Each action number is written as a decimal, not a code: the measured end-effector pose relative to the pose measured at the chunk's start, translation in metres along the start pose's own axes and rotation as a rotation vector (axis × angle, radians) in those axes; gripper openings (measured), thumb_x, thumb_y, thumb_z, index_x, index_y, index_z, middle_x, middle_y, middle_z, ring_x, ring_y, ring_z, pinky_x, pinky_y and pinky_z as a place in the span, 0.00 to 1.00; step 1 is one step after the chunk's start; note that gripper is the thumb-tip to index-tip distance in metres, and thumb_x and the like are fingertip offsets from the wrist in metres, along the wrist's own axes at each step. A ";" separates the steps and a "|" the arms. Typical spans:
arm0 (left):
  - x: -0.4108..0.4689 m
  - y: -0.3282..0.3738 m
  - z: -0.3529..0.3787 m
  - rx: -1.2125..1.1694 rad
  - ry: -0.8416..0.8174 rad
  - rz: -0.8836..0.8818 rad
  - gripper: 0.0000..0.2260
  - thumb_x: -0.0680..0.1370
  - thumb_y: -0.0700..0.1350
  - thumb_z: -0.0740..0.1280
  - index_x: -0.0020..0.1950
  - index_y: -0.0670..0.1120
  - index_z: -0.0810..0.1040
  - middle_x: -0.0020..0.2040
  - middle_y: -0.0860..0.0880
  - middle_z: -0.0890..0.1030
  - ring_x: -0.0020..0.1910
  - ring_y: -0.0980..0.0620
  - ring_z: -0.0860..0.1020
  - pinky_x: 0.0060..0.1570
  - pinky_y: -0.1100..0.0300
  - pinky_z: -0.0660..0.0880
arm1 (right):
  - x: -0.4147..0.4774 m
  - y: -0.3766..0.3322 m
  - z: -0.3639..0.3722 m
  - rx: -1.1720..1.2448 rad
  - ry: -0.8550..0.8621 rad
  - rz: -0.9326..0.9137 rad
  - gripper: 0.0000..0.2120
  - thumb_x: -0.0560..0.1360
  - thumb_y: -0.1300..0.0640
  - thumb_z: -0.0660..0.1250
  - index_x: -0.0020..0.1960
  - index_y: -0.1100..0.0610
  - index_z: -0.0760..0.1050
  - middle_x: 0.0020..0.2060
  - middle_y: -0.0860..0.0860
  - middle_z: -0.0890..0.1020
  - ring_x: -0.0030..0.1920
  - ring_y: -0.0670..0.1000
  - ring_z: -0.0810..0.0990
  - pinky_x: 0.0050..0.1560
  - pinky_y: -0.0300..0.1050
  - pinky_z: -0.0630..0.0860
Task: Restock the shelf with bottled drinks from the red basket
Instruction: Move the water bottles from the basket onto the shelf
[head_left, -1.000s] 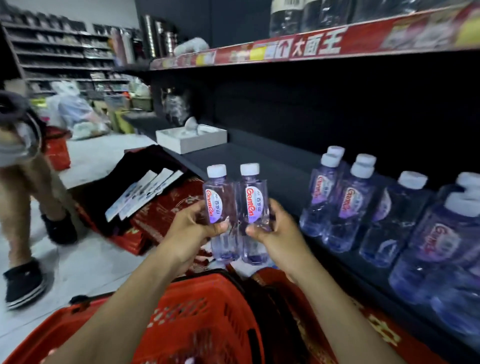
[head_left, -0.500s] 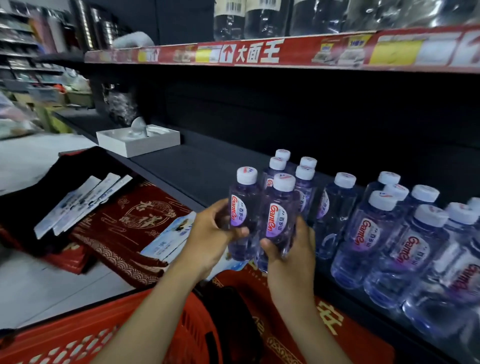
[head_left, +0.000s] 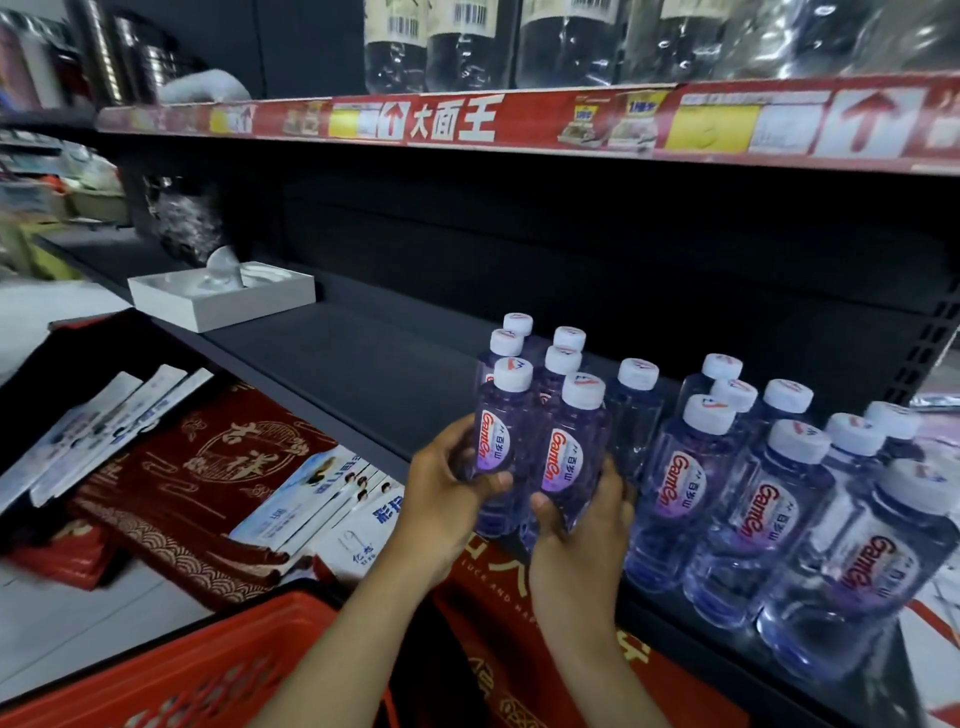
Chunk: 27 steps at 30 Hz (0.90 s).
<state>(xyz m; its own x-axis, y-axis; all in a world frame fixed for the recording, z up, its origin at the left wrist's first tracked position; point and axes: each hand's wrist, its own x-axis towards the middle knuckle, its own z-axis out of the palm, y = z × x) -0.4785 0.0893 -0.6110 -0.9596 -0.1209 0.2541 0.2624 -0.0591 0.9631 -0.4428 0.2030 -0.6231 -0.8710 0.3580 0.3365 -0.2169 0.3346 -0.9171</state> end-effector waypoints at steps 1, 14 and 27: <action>0.002 -0.001 0.001 0.002 0.006 0.008 0.26 0.70 0.24 0.69 0.63 0.46 0.78 0.50 0.57 0.85 0.50 0.61 0.82 0.47 0.65 0.79 | 0.001 0.001 0.001 -0.006 -0.004 -0.006 0.35 0.76 0.63 0.69 0.77 0.48 0.58 0.72 0.47 0.63 0.71 0.44 0.62 0.68 0.38 0.59; -0.003 -0.017 0.009 0.211 0.069 0.094 0.24 0.73 0.36 0.72 0.64 0.54 0.72 0.58 0.56 0.79 0.57 0.65 0.77 0.58 0.63 0.75 | 0.000 0.007 0.004 -0.121 0.056 -0.031 0.34 0.78 0.55 0.68 0.78 0.49 0.54 0.73 0.48 0.64 0.71 0.46 0.61 0.67 0.42 0.64; -0.012 -0.042 0.011 0.371 0.090 0.102 0.36 0.70 0.31 0.72 0.71 0.60 0.67 0.59 0.60 0.80 0.56 0.65 0.78 0.55 0.67 0.76 | -0.003 0.009 0.007 -0.246 0.000 0.020 0.42 0.78 0.63 0.66 0.80 0.47 0.42 0.74 0.56 0.58 0.71 0.54 0.61 0.69 0.52 0.65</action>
<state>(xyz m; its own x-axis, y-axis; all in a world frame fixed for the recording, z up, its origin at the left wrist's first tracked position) -0.4789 0.1038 -0.6535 -0.9135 -0.1949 0.3570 0.2856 0.3176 0.9042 -0.4450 0.1988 -0.6336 -0.8741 0.3664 0.3190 -0.0859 0.5297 -0.8438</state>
